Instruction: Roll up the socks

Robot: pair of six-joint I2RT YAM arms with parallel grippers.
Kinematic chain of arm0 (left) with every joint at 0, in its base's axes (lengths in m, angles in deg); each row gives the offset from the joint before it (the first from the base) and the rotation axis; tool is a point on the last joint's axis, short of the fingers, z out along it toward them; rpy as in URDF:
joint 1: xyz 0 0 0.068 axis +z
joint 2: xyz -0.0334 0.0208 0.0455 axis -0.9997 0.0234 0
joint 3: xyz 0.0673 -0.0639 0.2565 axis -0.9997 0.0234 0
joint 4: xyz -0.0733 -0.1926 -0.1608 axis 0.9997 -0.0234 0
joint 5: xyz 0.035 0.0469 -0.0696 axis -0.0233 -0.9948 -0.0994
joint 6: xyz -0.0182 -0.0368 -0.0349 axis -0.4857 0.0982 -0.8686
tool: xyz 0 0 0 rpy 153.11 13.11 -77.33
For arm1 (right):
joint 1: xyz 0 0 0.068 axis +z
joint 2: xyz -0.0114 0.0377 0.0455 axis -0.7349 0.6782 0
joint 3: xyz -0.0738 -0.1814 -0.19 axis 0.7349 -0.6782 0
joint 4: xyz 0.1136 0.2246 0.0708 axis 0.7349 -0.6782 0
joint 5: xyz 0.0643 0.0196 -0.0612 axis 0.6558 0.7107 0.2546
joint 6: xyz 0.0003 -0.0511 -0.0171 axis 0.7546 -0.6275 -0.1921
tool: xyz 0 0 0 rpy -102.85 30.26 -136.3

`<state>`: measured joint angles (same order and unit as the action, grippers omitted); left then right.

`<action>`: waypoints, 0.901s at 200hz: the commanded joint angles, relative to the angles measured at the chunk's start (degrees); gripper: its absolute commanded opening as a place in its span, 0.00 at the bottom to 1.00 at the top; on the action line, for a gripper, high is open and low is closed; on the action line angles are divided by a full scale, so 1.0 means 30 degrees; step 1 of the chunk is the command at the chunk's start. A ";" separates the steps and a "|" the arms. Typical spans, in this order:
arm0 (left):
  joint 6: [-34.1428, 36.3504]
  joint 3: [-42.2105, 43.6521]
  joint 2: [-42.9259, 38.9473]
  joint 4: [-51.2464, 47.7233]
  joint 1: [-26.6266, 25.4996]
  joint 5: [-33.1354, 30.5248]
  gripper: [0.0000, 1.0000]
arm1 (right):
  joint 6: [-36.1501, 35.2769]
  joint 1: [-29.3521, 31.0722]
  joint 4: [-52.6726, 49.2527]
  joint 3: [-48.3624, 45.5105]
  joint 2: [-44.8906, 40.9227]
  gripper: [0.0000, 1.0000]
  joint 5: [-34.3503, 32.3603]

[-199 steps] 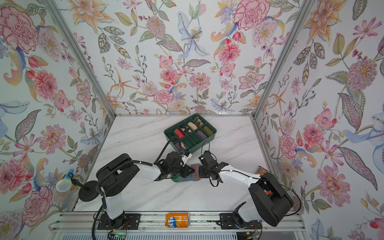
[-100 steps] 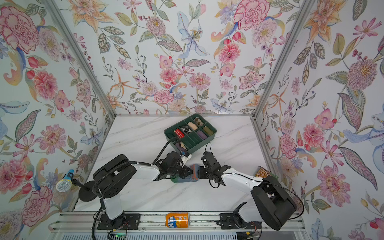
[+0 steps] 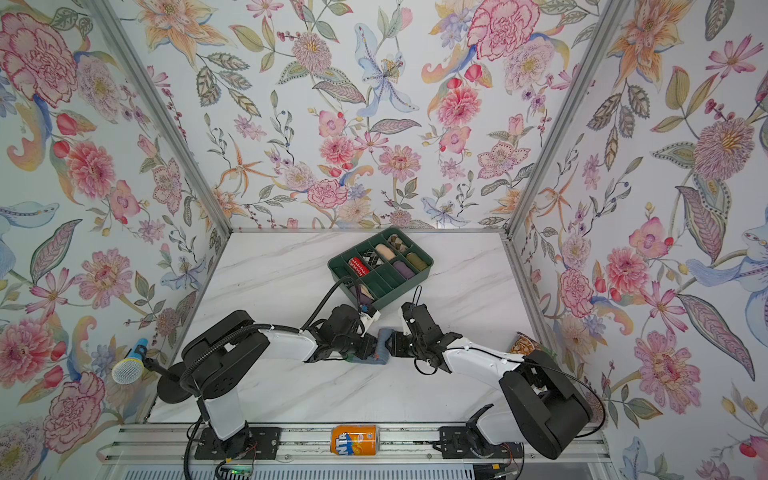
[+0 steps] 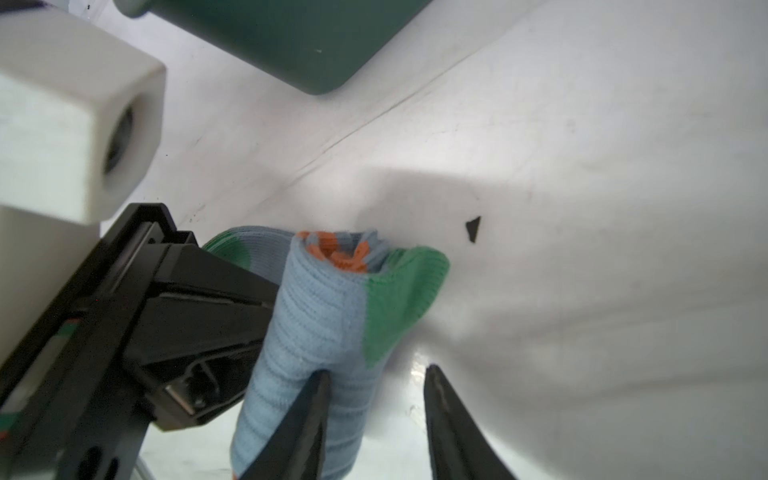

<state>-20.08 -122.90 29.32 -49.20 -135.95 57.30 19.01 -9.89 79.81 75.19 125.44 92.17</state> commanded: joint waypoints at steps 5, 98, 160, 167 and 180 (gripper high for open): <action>0.0402 0.0952 -0.0007 -0.1736 0.0103 0.0006 0.00 | 0.0380 0.0004 0.1071 -0.0251 0.0781 0.42 0.1152; -0.0253 0.2101 0.0138 -0.0329 0.0206 0.0705 0.00 | 0.3355 0.0011 0.6838 -0.2294 0.2548 0.48 0.3573; -0.1453 0.3127 0.0576 0.1936 0.0096 0.2055 0.00 | 0.3983 0.0009 0.8987 -0.2737 0.3369 0.45 0.3548; -0.1476 0.3111 0.0571 0.1915 0.0038 0.2129 0.00 | 0.4042 0.0011 0.9278 -0.2773 0.3502 0.45 0.3565; -0.1556 0.3128 0.0604 0.1937 -0.0087 0.2219 0.00 | 0.4165 0.0004 0.9805 -0.2848 0.3798 0.43 0.3560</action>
<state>-24.14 -115.55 28.01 -38.36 -134.07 57.89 29.76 -10.66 105.23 67.45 133.68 102.27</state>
